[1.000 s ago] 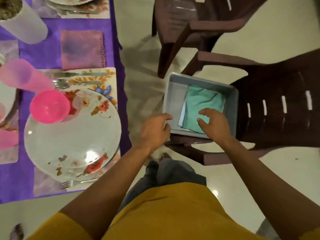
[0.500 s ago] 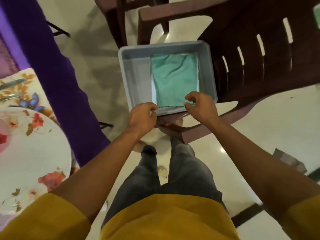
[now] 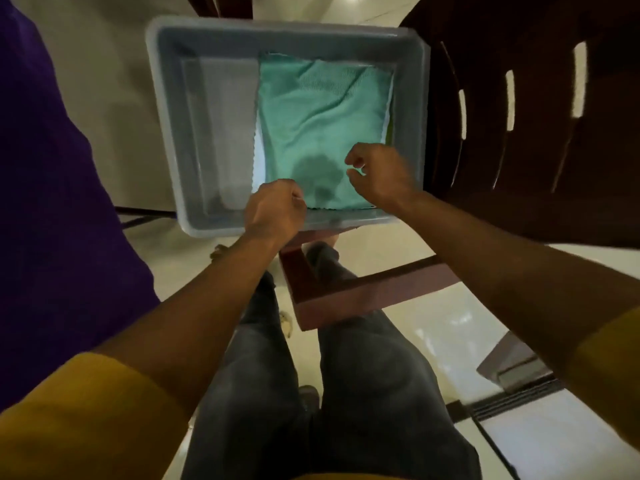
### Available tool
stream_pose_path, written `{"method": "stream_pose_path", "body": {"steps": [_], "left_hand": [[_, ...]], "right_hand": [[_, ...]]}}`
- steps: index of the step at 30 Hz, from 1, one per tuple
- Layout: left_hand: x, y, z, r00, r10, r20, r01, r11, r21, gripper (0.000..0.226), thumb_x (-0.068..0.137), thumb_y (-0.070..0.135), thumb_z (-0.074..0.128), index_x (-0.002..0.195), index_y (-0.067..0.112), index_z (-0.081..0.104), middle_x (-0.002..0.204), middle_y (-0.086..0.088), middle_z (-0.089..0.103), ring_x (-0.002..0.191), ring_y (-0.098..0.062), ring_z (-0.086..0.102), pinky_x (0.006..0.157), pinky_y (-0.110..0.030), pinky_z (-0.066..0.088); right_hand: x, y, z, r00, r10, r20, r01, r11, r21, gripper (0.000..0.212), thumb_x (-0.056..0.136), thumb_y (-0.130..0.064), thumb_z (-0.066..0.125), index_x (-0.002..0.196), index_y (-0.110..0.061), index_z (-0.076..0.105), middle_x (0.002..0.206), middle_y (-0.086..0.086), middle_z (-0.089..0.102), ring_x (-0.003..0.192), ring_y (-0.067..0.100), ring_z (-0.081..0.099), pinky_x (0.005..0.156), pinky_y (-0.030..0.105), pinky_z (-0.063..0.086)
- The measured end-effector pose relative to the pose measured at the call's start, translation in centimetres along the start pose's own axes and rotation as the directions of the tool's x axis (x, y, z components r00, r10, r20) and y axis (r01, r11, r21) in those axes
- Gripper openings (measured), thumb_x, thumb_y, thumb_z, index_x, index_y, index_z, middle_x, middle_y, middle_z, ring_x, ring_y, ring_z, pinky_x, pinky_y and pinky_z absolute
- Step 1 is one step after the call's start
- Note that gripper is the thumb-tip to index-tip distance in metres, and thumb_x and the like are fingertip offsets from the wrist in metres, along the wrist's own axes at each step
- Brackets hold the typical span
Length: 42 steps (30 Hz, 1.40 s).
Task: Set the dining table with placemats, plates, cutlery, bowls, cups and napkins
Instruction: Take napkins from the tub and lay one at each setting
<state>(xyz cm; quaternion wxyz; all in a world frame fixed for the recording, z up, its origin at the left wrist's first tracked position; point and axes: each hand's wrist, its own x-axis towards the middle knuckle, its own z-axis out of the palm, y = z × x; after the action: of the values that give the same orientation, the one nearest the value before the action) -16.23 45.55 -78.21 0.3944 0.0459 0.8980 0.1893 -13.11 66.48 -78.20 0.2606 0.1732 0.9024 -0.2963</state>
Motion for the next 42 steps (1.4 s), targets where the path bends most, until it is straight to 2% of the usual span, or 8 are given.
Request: {"method": "stream_pose_path", "body": {"steps": [4,11,14,20,27,30,34,42], "left_hand": [[2.5,1.7,3.5,0.995,-0.097,-0.010,0.097,0.991,0.092,0.017,0.097,0.032,0.061,0.106,0.024,0.073,0.105,-0.002,0.073,0.094,-0.029,0.067,0.085,-0.040,0.058],[5.8,1.8,7.2,0.982,-0.167,-0.082,0.181,0.961,0.208,0.046,0.091,0.063,0.068,0.104,0.019,0.064,0.096,-0.003,0.062,0.088,-0.026,0.062,0.072,-0.036,0.047],[6.4,1.7,7.6,0.980,-0.176,-0.088,0.190,0.962,0.195,0.042,0.091,0.059,0.070,0.100,0.019,0.064,0.091,-0.002,0.060,0.081,-0.024,0.056,0.070,-0.034,0.046],[6.7,1.9,7.5,0.984,-0.163,-0.074,0.174,0.971,0.166,0.029,0.095,0.047,0.068,0.094,0.018,0.069,0.090,-0.004,0.067,0.085,-0.029,0.067,0.077,-0.039,0.059],[6.1,2.9,7.5,0.981,-0.183,-0.070,0.189,0.978,0.087,0.019,0.096,0.032,0.065,0.086,0.017,0.069,0.079,-0.003,0.065,0.076,-0.027,0.067,0.076,-0.038,0.061],[5.5,3.0,7.3,0.985,-0.154,-0.080,0.161,0.983,0.088,0.017,0.095,0.031,0.064,0.088,0.016,0.069,0.080,-0.003,0.065,0.074,-0.025,0.064,0.073,-0.035,0.058],[4.7,3.4,7.1,0.987,-0.118,-0.111,0.128,0.988,0.090,0.018,0.094,0.033,0.065,0.096,0.016,0.070,0.088,-0.004,0.067,0.074,-0.022,0.055,0.075,-0.035,0.053],[2.7,4.3,5.7,0.987,-0.109,-0.116,0.116,0.991,0.060,0.015,0.092,0.032,0.062,0.087,0.020,0.068,0.079,-0.001,0.064,0.071,-0.023,0.059,0.068,-0.032,0.051]], "right_hand": [[4.7,1.8,0.2,0.993,-0.084,0.081,0.093,0.989,-0.112,0.024,0.089,-0.028,0.062,0.110,-0.020,0.070,0.103,0.005,0.071,0.093,0.026,0.067,0.081,0.039,0.054],[8.6,3.1,0.4,0.975,-0.138,0.177,0.169,0.969,-0.181,0.023,0.089,-0.025,0.062,0.110,-0.024,0.069,0.103,0.000,0.069,0.095,0.023,0.065,0.083,0.035,0.052],[9.0,3.3,0.5,0.969,-0.171,0.179,0.201,0.966,-0.164,0.021,0.090,-0.026,0.062,0.109,-0.025,0.069,0.101,-0.001,0.068,0.092,0.021,0.065,0.083,0.036,0.054],[9.4,3.1,1.3,0.956,-0.236,0.174,0.264,0.951,-0.161,0.021,0.092,-0.024,0.063,0.113,-0.023,0.069,0.107,0.001,0.069,0.094,0.022,0.065,0.084,0.035,0.053],[9.9,3.2,1.6,0.944,-0.283,0.169,0.317,0.921,-0.226,0.024,0.093,-0.021,0.061,0.115,-0.026,0.068,0.115,0.000,0.066,0.104,0.024,0.063,0.086,0.038,0.053],[9.7,2.9,1.8,0.902,-0.372,0.220,0.424,0.858,-0.290,0.038,0.091,-0.008,0.062,0.125,-0.025,0.066,0.123,0.005,0.055,0.117,0.028,0.051,0.080,0.038,0.049],[9.4,1.8,2.1,0.821,-0.467,0.328,0.566,0.740,-0.363,0.060,0.077,0.009,0.070,0.128,-0.023,0.068,0.117,0.009,0.048,0.109,0.030,0.048,0.068,0.036,0.043],[11.4,1.2,0.5,0.820,-0.453,0.350,0.571,0.698,-0.433,0.046,0.078,0.003,0.076,0.117,-0.022,0.074,0.118,0.013,0.049,0.113,0.036,0.050,0.074,0.041,0.050]]}}
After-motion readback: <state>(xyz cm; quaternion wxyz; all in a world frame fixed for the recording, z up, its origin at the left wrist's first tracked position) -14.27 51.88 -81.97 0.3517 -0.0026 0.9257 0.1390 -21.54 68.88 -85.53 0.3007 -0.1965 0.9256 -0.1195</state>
